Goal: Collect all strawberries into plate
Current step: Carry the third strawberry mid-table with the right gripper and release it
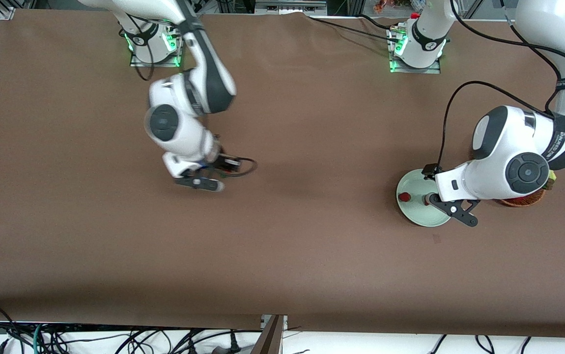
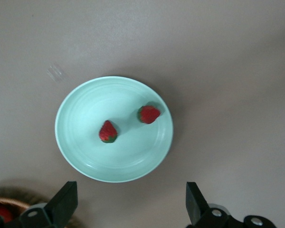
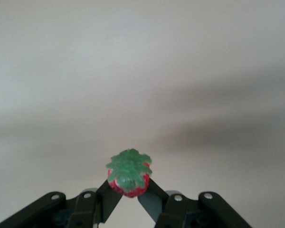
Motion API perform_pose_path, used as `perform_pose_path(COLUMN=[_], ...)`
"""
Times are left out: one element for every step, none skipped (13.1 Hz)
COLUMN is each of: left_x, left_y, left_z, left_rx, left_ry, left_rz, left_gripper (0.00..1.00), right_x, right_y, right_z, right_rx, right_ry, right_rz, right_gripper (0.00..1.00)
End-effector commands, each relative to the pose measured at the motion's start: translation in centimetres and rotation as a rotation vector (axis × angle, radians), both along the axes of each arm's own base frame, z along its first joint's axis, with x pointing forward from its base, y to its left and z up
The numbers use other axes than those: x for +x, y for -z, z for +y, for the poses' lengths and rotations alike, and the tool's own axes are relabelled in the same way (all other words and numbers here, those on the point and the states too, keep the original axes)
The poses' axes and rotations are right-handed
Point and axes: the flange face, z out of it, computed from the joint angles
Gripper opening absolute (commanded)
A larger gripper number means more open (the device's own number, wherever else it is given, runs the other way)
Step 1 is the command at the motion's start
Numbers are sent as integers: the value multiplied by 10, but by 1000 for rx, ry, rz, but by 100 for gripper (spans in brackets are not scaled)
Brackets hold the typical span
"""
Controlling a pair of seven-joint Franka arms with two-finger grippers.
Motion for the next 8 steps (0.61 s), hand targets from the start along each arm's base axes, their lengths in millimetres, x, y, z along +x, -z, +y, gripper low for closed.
perform_pose_path(left_x=[-4,-4,-4,-5,-5,-5,-6,-7], left_y=[-6,-6,-5,-4,-3,-3,-3,-2], left_z=[-3,-4,-4,-4,-5,-7,-11,-14], left_rx=[-25,-25,-25,-24,-24,-24,-17,-11], left_ry=[-71,-70,-70,-69,-71,-76,-93,-117], left_rz=[19,19,20,23,25,24,25,27], left_gripper=[100,100,100,100,100,100,100,100], right_x=[8,1,-11,-24,-35,-39,-37,-33], right_y=[33,44,62,78,87,82,72,61], right_z=[87,121,152,177,192,197,195,189], right_rx=[72,133,202,283,351,369,359,324], right_ry=[96,165,245,350,434,462,457,442], right_rz=[10,-6,-27,-53,-75,-76,-55,-18], right_gripper=[20,20,23,33,67,93,99,99])
